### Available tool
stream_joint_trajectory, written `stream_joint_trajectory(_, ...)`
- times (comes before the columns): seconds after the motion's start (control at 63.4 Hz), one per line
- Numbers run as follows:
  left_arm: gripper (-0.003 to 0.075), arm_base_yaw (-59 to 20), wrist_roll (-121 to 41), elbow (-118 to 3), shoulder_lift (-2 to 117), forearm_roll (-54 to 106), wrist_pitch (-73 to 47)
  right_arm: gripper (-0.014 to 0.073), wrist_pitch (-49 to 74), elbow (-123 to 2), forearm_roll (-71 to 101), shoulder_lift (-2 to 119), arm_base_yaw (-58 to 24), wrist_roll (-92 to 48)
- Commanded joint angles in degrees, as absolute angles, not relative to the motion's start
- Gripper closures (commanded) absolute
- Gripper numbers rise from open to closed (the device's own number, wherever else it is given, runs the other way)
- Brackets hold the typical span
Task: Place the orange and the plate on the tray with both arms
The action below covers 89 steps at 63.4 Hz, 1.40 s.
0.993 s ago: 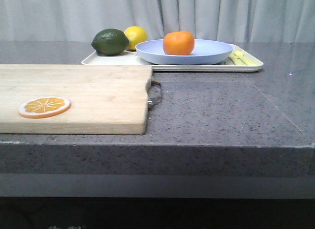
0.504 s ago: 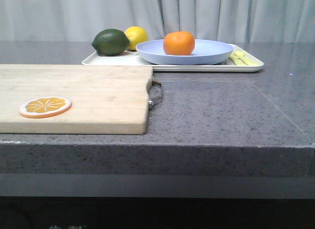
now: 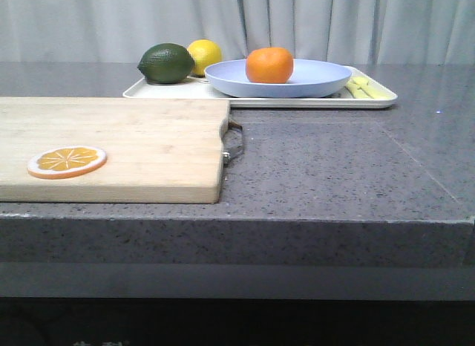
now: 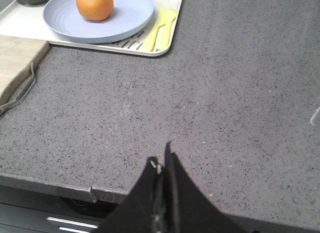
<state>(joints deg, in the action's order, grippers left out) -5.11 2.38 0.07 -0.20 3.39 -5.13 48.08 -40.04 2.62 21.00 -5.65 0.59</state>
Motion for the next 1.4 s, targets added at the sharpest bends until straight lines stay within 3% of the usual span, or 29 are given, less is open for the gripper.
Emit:
stream_joint_trajectory(0.0, 0.0738, -4.83, 2.82, 0.26, -1.56, 3.94, 1.25, 0.0662, 43.40, -41.35, 2.66, 21.49, -5.49, 0.00)
stream_joint_trajectory(1.009, 0.0738, -4.81, 2.82, 0.39, -1.35, 3.94, 1.76, 0.0662, 42.61, -40.48, 2.43, 21.08, -5.35, 0.00)
stream_joint_trajectory(1.387, 0.0738, -4.81, 2.82, 0.39, -1.35, 3.94, 1.76, 0.0657, 14.04, -12.03, 5.50, 4.91, -2.88, -5.22)
